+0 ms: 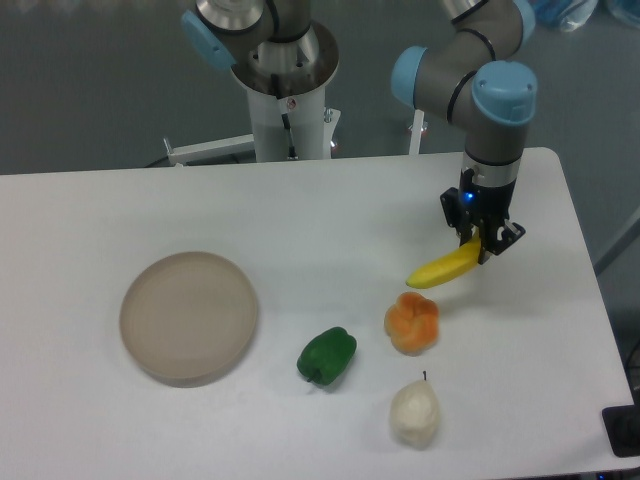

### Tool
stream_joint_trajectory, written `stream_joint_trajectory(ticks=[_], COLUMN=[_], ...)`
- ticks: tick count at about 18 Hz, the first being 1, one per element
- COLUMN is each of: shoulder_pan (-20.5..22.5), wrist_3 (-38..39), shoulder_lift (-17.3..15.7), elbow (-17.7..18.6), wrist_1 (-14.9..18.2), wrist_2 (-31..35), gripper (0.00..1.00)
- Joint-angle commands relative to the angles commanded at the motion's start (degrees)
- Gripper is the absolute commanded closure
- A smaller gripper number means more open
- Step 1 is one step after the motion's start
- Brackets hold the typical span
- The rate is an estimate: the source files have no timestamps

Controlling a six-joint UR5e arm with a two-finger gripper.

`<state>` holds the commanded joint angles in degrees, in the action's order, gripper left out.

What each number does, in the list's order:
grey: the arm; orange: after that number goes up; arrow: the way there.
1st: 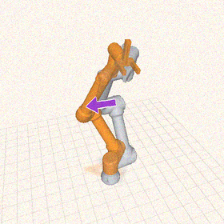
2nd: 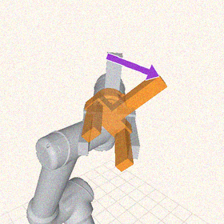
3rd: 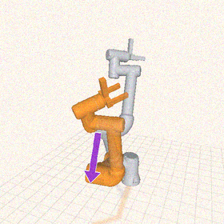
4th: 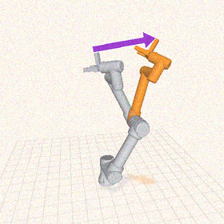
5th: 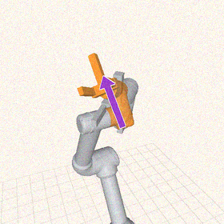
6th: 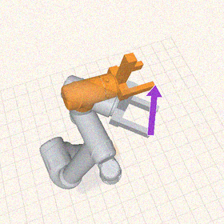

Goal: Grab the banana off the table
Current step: 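Lift the banana off the table and swing it toward the orange object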

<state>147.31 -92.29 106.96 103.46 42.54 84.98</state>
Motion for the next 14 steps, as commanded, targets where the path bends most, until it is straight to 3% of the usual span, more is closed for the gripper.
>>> stream_joint_trajectory(ticks=[2,14], shoulder_pan=[-1.6,-2.8], wrist_3=[2.0,5.3], shoulder_lift=[0.4,1.5], elbow=[-2.6,-6.3], wrist_1=[0.2,0.3], wrist_2=[0.6,0.9], gripper=[0.81,0.81])
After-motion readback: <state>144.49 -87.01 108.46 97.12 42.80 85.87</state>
